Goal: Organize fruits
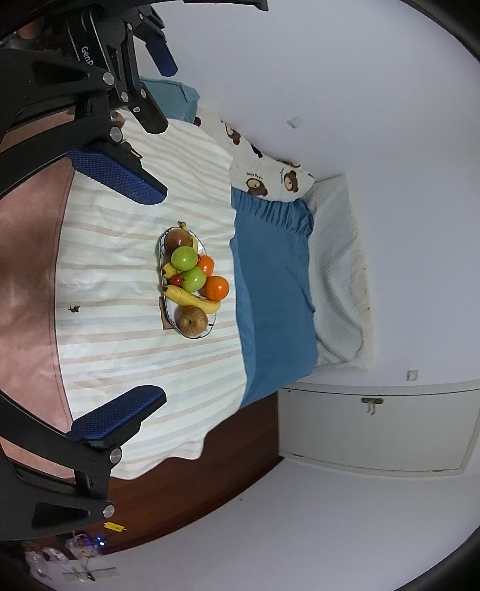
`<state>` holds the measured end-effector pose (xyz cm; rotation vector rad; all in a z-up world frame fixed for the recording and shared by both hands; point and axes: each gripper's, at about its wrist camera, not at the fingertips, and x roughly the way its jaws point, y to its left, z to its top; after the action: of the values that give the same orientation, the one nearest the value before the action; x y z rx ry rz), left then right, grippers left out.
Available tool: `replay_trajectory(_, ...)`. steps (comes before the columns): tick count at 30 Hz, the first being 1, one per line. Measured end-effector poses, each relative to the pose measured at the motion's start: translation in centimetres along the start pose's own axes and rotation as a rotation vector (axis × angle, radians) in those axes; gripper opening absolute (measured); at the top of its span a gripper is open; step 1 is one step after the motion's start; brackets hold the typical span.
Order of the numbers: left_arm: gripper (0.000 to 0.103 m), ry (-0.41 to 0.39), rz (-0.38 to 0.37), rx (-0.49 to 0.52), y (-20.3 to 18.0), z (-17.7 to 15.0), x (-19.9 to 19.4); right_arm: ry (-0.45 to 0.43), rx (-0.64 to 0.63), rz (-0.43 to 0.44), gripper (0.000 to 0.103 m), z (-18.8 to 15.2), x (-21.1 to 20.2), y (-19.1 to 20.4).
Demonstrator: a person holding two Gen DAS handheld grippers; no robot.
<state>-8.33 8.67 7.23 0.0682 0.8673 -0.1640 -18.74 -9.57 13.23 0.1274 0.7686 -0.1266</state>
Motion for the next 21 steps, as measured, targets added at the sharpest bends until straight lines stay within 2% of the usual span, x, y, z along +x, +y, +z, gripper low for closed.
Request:
replay_trajectory(10, 0.101, -0.031, 0.033, -0.012, 0.2, -1.7, -3.3, -0.028, -0.031, 0.007, 0.101, -1.1, -4.1, 0.3)
replay_trajectory(21, 0.101, -0.016, 0.03, -0.021, -0.1, -2.1, -2.8, -0.001, -0.029, 0.016, 0.103, -1.8, -3.2, 0.2)
